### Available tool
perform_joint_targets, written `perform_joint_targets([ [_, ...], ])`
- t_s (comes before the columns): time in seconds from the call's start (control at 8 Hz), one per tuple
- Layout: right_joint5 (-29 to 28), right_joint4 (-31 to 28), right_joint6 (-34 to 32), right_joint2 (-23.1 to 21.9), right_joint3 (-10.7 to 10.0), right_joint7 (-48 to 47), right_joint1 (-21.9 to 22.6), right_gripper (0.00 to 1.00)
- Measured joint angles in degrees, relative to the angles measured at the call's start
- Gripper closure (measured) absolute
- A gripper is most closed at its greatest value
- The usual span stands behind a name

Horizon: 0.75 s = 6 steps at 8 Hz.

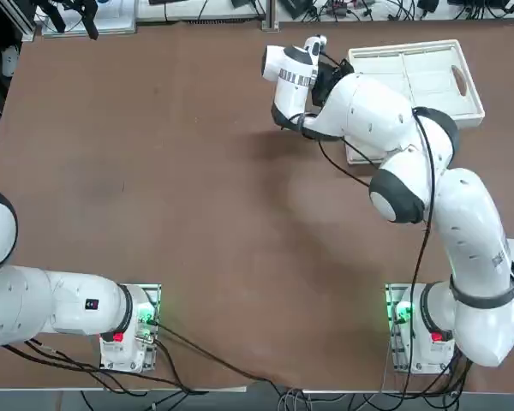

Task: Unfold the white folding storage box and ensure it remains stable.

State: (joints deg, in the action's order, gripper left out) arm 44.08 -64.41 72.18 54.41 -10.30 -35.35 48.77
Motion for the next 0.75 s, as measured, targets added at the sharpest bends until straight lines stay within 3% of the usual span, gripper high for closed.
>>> perform_joint_targets([
  [0.75,1.14,0.46,-1.3,-0.05,-1.3,1.12,0.97,0.74],
])
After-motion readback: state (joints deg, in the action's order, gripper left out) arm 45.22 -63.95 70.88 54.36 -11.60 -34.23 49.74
